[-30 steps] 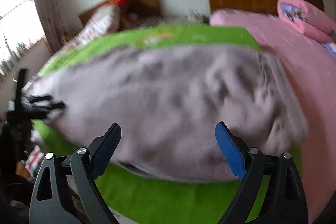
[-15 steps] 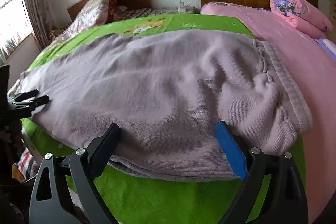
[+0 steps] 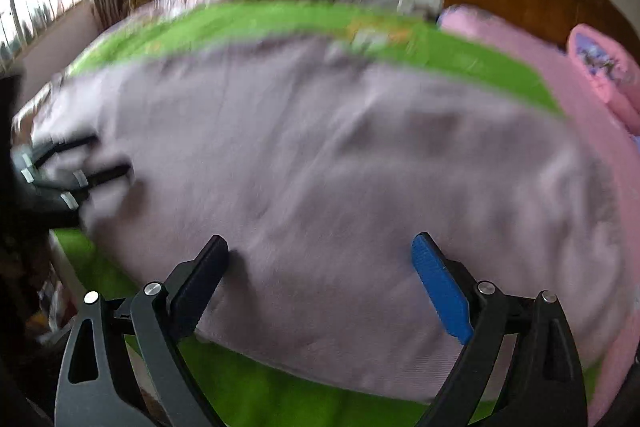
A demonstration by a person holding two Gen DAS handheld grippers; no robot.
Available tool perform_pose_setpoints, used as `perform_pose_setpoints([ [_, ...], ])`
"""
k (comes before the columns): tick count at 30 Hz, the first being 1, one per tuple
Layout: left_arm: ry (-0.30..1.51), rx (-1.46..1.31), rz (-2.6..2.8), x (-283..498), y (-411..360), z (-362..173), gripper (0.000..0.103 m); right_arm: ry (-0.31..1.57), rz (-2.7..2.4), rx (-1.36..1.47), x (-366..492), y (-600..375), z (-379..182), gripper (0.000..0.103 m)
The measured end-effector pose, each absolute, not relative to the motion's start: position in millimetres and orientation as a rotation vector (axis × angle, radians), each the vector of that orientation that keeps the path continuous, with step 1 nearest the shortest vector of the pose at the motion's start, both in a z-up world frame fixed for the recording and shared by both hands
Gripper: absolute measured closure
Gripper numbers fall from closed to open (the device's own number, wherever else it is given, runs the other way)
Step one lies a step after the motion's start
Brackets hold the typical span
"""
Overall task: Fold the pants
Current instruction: 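Smooth the folded lilac garment flat with both open tools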
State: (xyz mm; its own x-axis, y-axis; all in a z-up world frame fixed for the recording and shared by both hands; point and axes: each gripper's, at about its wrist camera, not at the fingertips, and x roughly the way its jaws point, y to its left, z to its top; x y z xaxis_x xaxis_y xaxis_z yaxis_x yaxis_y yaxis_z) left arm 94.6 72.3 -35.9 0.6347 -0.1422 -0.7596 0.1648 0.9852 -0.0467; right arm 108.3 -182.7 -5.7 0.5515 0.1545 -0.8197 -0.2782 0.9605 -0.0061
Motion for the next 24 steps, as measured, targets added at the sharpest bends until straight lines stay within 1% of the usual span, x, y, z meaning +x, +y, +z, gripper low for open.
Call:
perform_pose_setpoints([
  [4,0.863,0.02,-0.174,94.8,71.9,-36.5,0.002,0.954,0.275,-0.134,104.5,-187.8,-4.8,0.011],
  [6,0.883,0.031,-0.171,95.0,70.6,-35.7,0.002,0.984,0.271,-0.122,104.0,-188.7,0.2,0.011],
  [8,0.922,-0.016,-0.207,99.3,75.1,-24.1,0.002,0.98,0.276,-0.108,106.9,-189.5,15.0,0.011],
  [10,0.873,-0.125,-0.275,112.6,86.7,7.1,0.002,0.895,0.289,-0.154,113.6,-183.8,39.2,0.011],
  [12,0.841,-0.124,-0.285,140.1,83.4,32.1,0.002,0.844,0.3,-0.213,132.8,-172.3,54.8,0.011],
  [13,0.849,-0.098,-0.292,154.9,75.6,36.2,0.002,0.83,0.319,-0.231,143.0,-165.9,57.8,0.011],
  [14,0.88,-0.064,-0.31,170.8,64.0,34.8,0.002,0.83,0.366,-0.236,160.4,-158.9,56.9,0.011],
  [15,0.952,-0.024,-0.328,196.2,50.8,23.1,0.002,0.853,0.394,-0.225,175.5,-156.5,52.3,0.011],
  [19,1.079,0.029,-0.279,238.1,35.8,-22.9,0.002,0.998,0.464,-0.133,229.4,-156.2,13.3,0.011],
  [21,1.03,0.086,-0.268,238.2,31.8,-31.8,0.002,1.074,0.445,-0.092,244.9,-164.6,-11.2,0.009],
  [24,0.998,0.141,-0.252,232.4,26.9,-38.3,0.002,1.059,0.487,-0.032,247.2,-172.2,-10.0,0.009],
])
